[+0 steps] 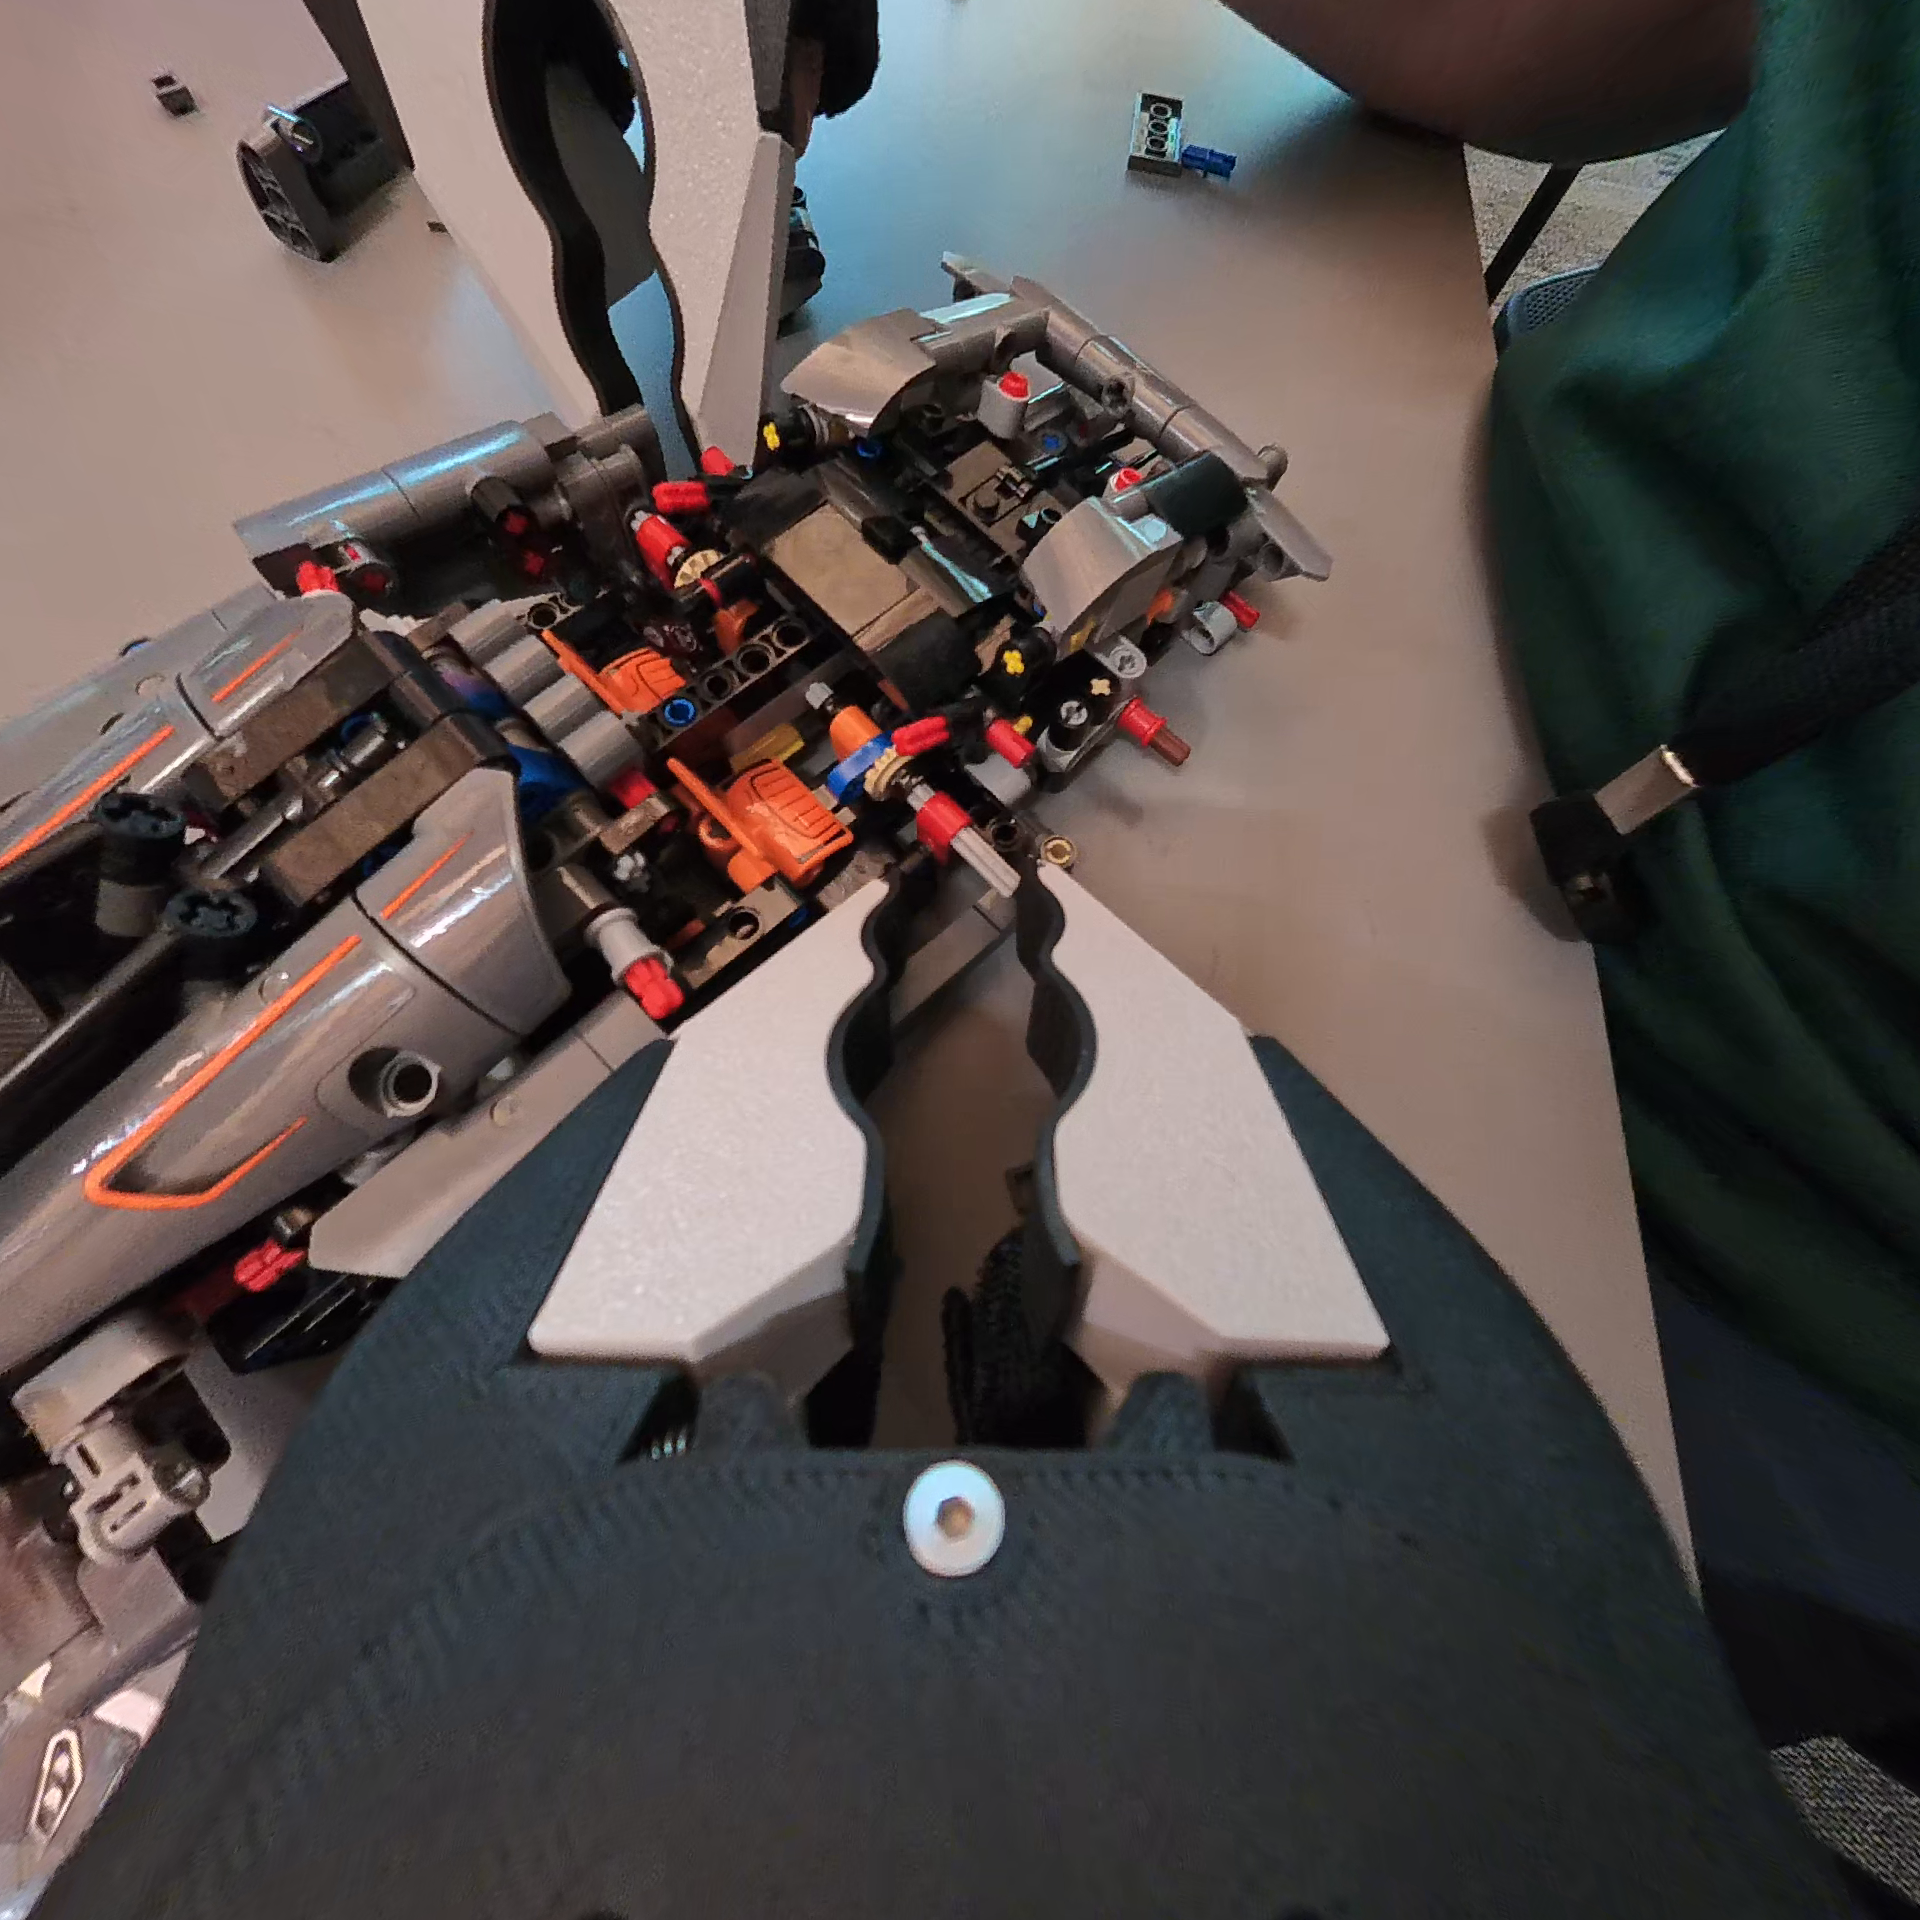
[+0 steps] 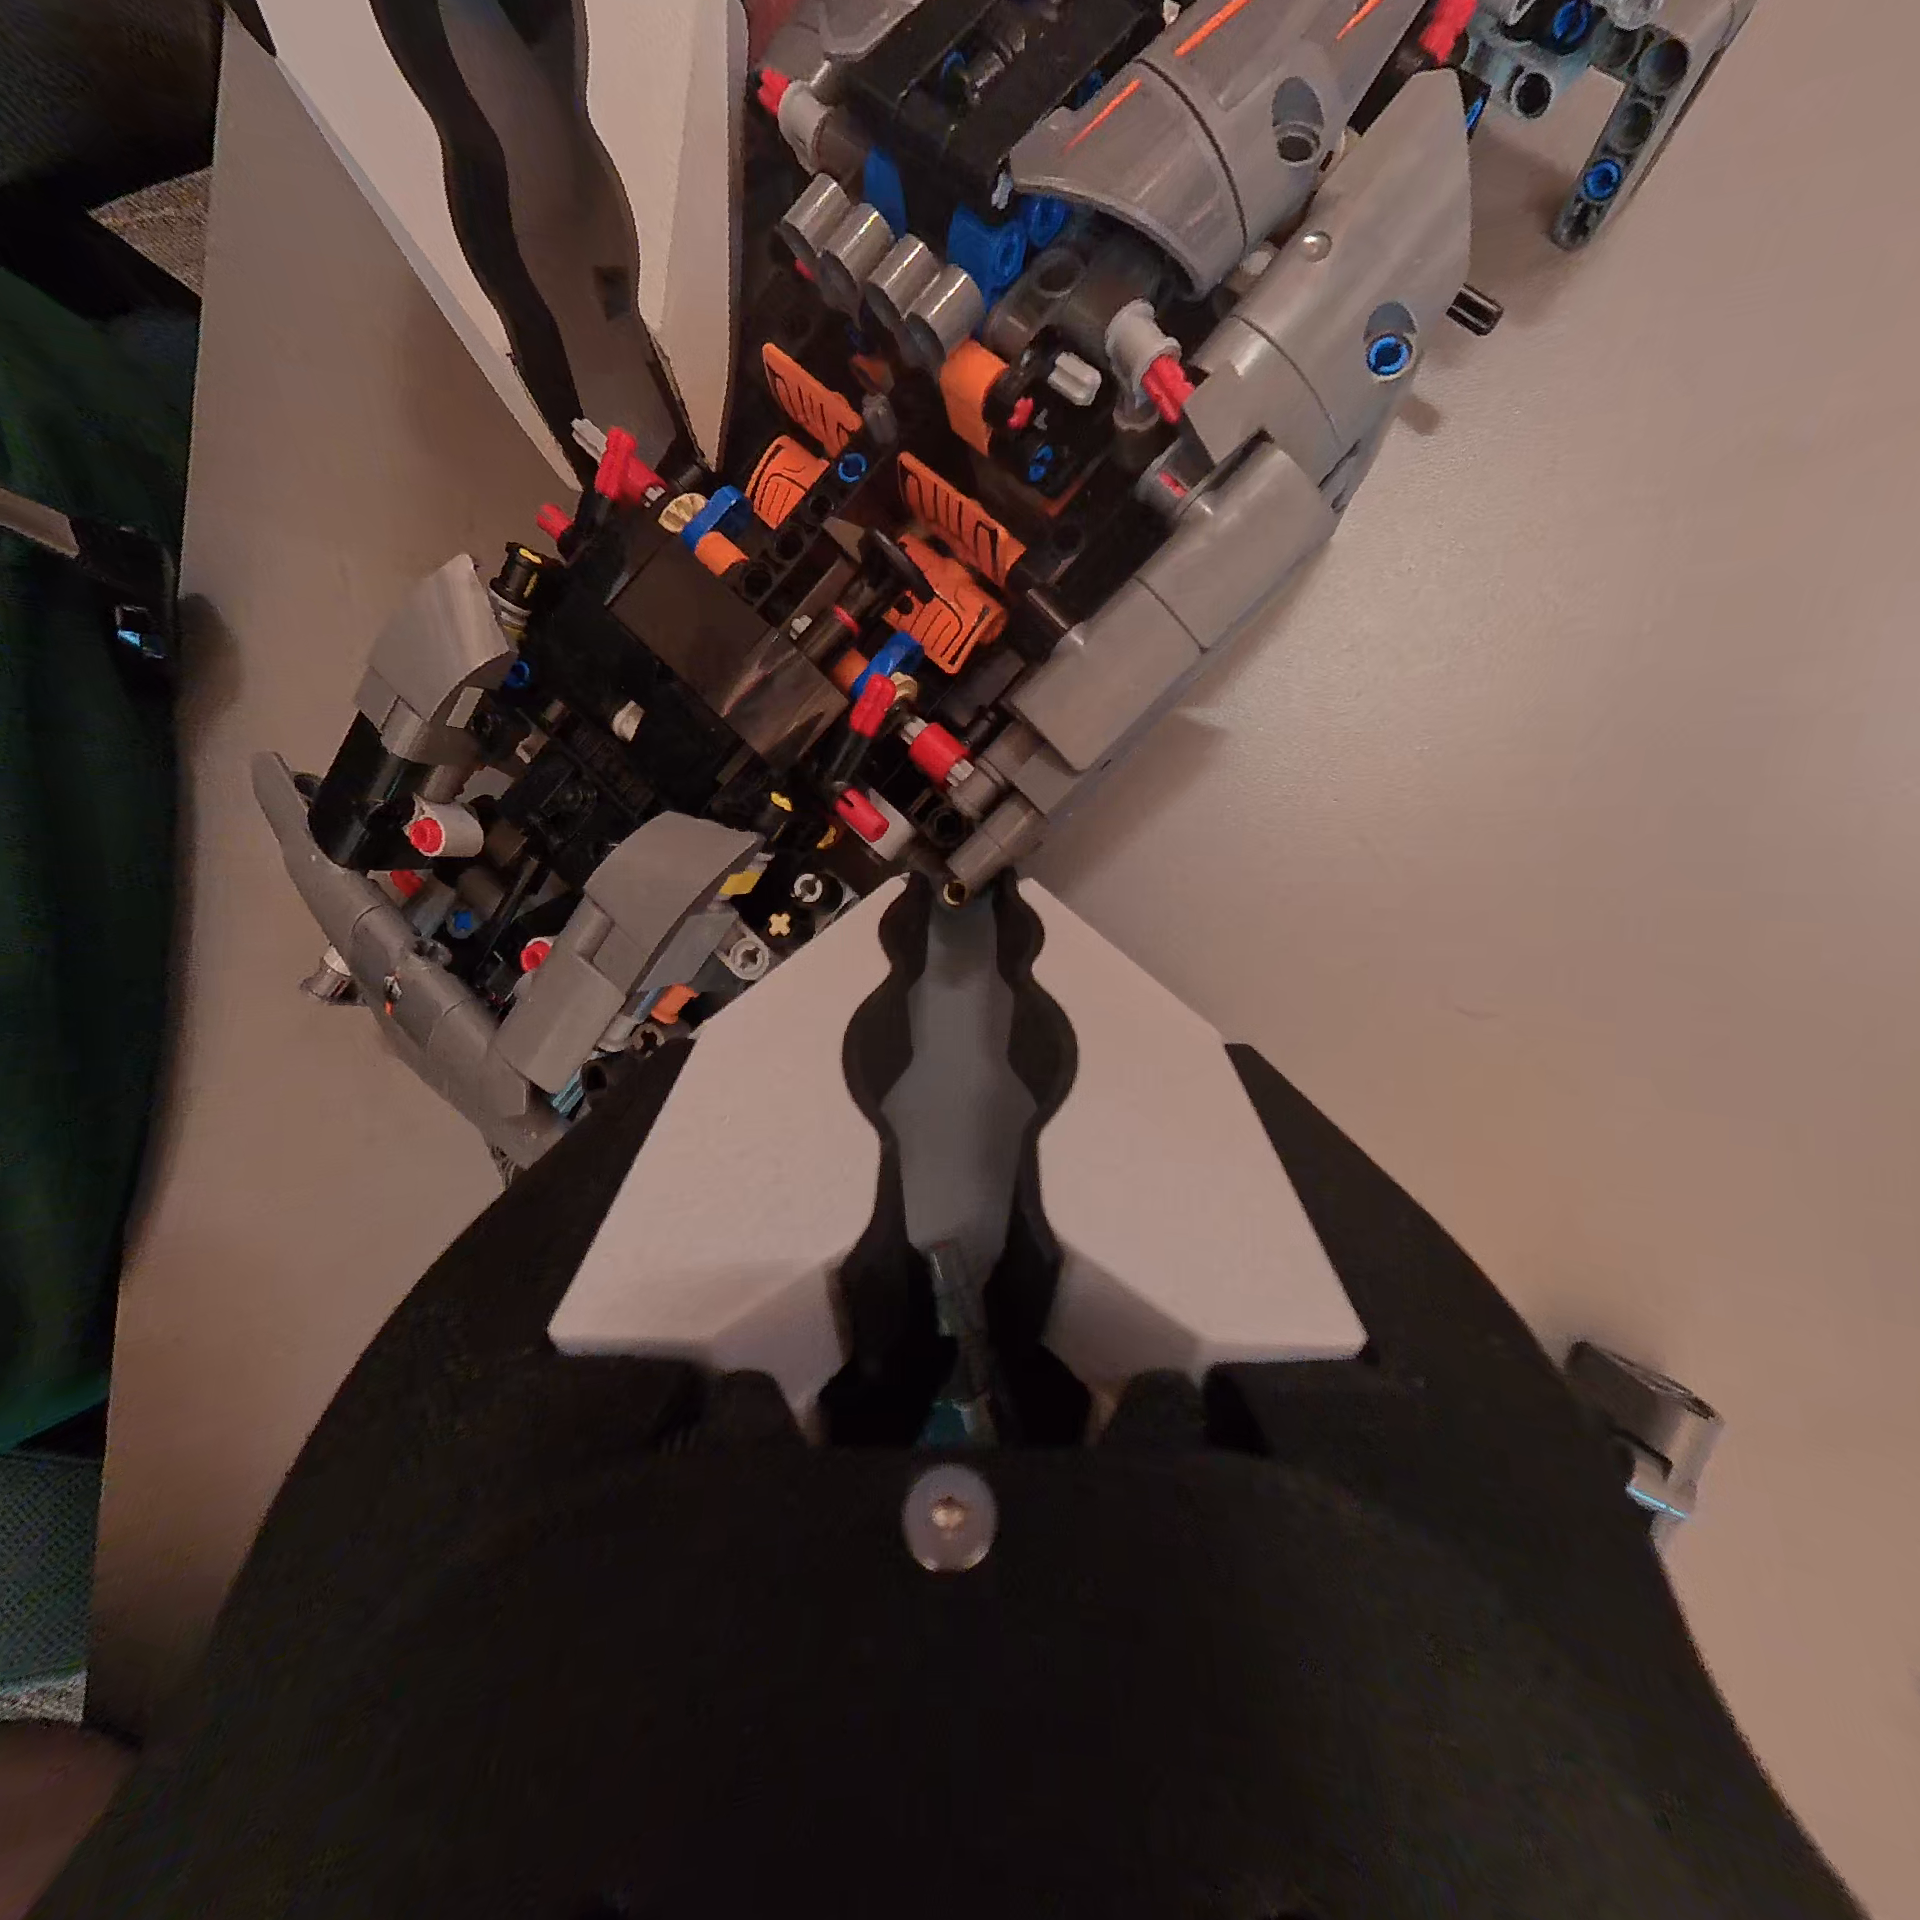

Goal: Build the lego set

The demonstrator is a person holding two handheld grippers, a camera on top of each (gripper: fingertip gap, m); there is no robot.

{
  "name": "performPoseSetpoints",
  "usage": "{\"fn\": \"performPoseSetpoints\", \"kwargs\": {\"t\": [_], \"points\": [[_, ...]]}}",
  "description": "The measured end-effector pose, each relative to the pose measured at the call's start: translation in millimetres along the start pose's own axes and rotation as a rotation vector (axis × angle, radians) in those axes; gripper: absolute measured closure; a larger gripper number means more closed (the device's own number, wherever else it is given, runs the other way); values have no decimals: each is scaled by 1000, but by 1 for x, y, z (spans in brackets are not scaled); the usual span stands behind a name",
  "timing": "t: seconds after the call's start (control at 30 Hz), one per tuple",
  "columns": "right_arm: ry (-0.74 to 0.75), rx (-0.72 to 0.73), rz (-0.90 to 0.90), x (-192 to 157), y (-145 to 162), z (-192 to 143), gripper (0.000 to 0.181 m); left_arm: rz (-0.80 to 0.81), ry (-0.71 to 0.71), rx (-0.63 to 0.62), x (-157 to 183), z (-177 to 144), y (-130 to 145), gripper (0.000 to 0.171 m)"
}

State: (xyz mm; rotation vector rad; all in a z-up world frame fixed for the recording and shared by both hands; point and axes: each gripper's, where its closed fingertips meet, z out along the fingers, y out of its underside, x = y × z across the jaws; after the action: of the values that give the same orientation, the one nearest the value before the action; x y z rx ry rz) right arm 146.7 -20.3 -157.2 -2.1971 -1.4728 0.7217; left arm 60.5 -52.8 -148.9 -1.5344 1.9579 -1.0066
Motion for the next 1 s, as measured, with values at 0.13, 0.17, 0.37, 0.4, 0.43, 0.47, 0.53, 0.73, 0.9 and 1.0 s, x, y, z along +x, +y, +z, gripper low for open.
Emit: {"fn": "performPoseSetpoints", "kwargs": {"t": [0.13,0.17,0.37,0.4,0.43,0.47,0.53,0.73,0.9,1.0], "points": [[4,-8,-10,0,0,0,171,0,3,0,0,0,0,153],[6,-9,-13,0,0,0,171,2,2,-1,0,0,0,153],[8,-19,-16,0,1,0,171,4,1,-3,0,0,0,153],[9,-21,-16,0,1,0,171,4,0,-3,0,0,0,153],[11,-23,-20,0,1,0,171,3,1,-2,0,0,0,153],[11,-25,-19,0,1,0,171,0,1,-1,0,0,0,153],[5,-21,-6,0,1,-1,170,-8,5,5,1,0,-1,153],[50,-10,48,11,5,-16,162,-26,-10,8,-1,1,-1,152],[78,106,96,23,-14,-29,161,-33,-15,11,0,0,-1,152],[6,144,123,19,-21,-24,156,-42,-9,12,0,-1,-1,152]]}}
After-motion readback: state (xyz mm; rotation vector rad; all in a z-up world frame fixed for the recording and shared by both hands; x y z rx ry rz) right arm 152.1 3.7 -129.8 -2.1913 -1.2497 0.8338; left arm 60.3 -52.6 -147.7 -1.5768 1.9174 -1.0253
